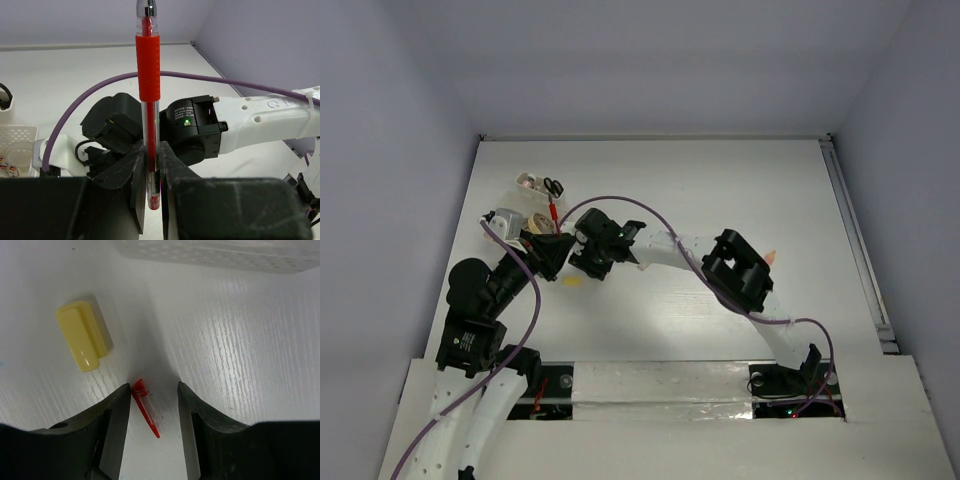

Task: Sort the stationery into containers
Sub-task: Close the pen cap on the pen.

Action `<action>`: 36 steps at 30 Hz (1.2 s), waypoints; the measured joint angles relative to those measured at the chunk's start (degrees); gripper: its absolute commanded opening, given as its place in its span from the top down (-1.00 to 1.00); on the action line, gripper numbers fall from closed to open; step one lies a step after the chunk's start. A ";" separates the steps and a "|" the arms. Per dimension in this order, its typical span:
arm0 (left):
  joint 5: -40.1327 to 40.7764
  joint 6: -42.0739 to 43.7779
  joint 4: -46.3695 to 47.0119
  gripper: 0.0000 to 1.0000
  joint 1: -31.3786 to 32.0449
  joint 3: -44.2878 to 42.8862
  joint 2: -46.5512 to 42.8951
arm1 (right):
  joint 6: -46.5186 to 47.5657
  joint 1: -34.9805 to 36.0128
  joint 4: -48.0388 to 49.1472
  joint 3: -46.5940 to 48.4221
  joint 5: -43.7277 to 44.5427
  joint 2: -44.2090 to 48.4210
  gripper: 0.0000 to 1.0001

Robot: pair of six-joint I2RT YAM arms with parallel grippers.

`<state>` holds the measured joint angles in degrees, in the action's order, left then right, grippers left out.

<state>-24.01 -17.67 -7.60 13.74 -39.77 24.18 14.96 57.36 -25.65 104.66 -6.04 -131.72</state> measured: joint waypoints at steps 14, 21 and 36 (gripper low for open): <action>-0.20 -0.35 -0.02 1.00 0.00 0.00 -0.33 | 0.98 0.00 -0.42 -1.68 -1.42 1.14 1.00; -0.13 -0.44 -0.13 1.00 0.00 0.04 -0.39 | -1.36 -1.60 2.80 -8.50 -3.21 5.62 1.00; -5.75 -4.02 3.26 1.00 0.00 6.71 -0.68 | -30.56 -9.62 34.03 -31.67 -0.15 44.33 1.00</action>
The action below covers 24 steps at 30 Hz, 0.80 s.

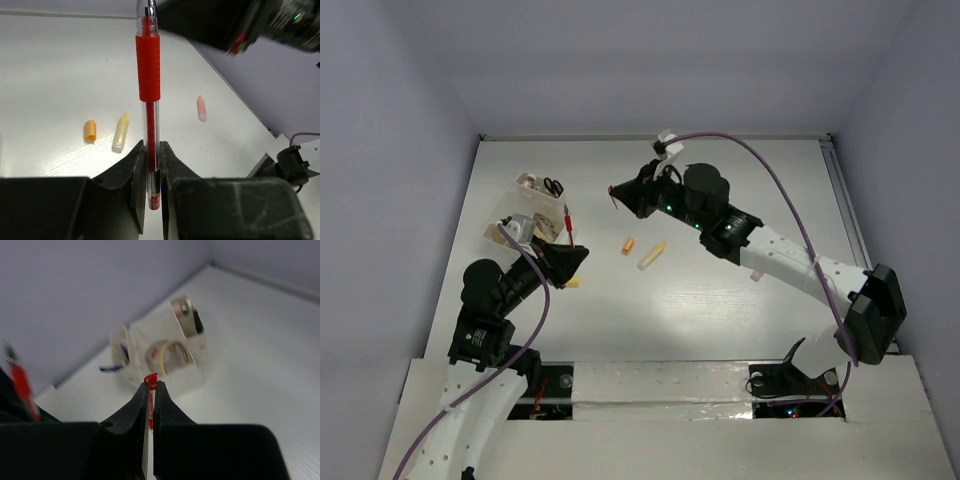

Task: Sort the stationery into containers
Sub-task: Close the pen cap on the pen.

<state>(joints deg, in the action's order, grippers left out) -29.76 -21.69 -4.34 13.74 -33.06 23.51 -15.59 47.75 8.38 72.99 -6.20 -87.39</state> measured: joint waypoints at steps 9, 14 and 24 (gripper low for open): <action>-3.85 -1.40 2.51 1.00 0.00 1.57 2.32 | -13.27 0.00 18.32 -0.74 0.00 2.03 1.00; -4.87 -1.70 2.97 1.00 0.00 1.62 3.56 | -20.02 0.00 27.54 -0.83 -4.46 -0.94 1.00; -6.01 -1.97 3.52 1.00 0.00 1.68 4.57 | -29.66 0.39 36.50 -0.66 -13.22 -7.91 1.00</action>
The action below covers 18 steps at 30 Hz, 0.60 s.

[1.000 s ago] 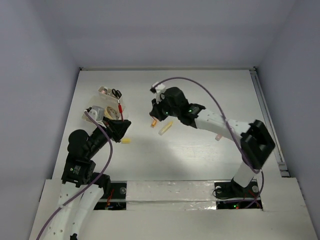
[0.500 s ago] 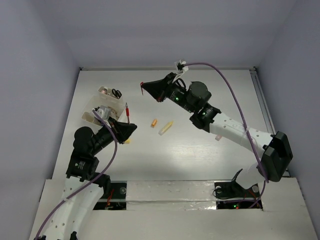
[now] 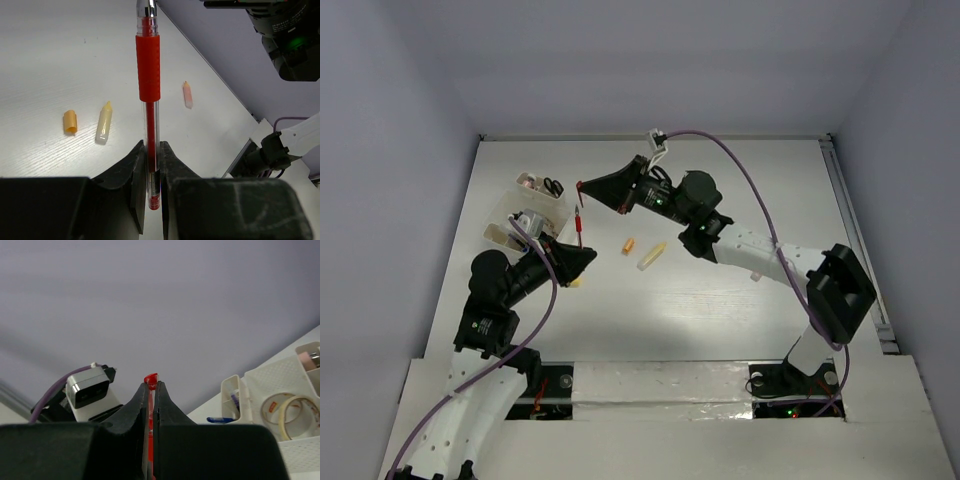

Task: Sort the stationery into containers
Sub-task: Close the pen cap on the pen.

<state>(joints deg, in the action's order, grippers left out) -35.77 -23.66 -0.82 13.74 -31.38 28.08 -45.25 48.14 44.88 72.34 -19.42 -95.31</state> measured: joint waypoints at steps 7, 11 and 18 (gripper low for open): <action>-0.13 -0.26 0.50 1.00 0.00 0.02 0.02 | -2.25 1.27 3.69 0.11 -3.48 -0.79 1.00; -0.17 -0.28 0.61 1.00 0.00 0.02 0.02 | -2.78 1.73 4.63 0.28 -4.50 -0.87 1.00; -0.48 -0.48 1.09 1.00 0.00 0.13 0.00 | -3.23 1.81 6.10 0.74 -4.96 -2.49 1.00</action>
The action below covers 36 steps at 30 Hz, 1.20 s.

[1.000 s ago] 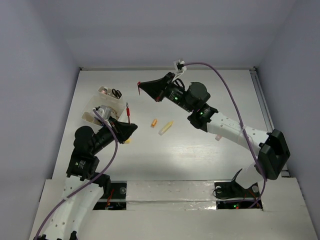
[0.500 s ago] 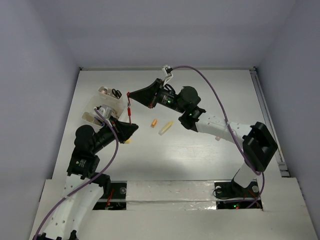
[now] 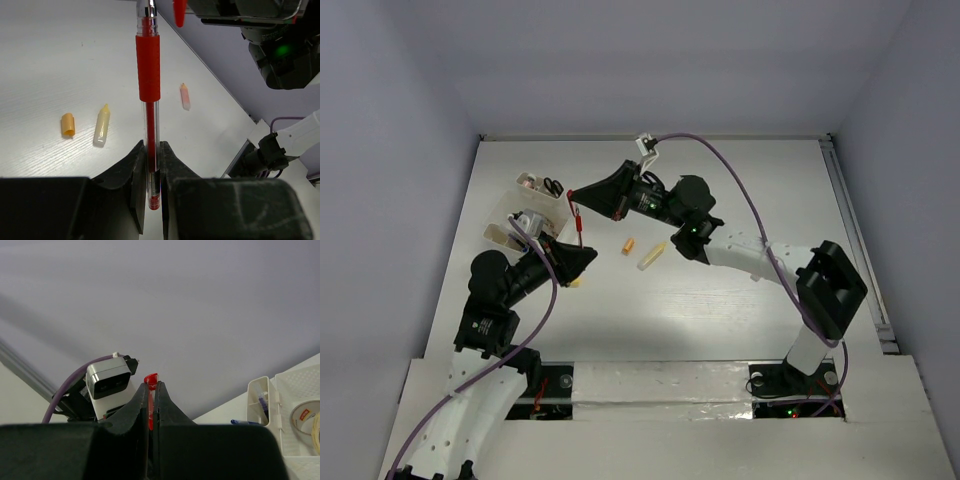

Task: Sort the stationery into containers
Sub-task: Close the pen cap on the pen.

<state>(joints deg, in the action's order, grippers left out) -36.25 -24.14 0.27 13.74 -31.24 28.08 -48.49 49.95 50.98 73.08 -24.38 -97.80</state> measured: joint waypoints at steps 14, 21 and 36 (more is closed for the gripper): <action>-0.59 -0.22 0.37 1.00 0.00 0.50 -0.09 | 0.52 0.00 0.02 1.66 0.42 -1.68 1.00; -0.59 -0.26 0.39 1.00 0.00 0.50 -0.90 | 1.46 0.00 0.04 1.55 2.43 -1.68 1.00; -0.15 -0.42 0.37 1.00 0.00 0.50 -1.64 | 1.75 0.00 0.57 -0.09 3.52 -1.62 1.00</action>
<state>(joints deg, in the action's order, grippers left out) -36.40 -24.56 0.64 13.74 -30.74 26.44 -46.74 49.95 51.55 72.99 -20.86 -99.42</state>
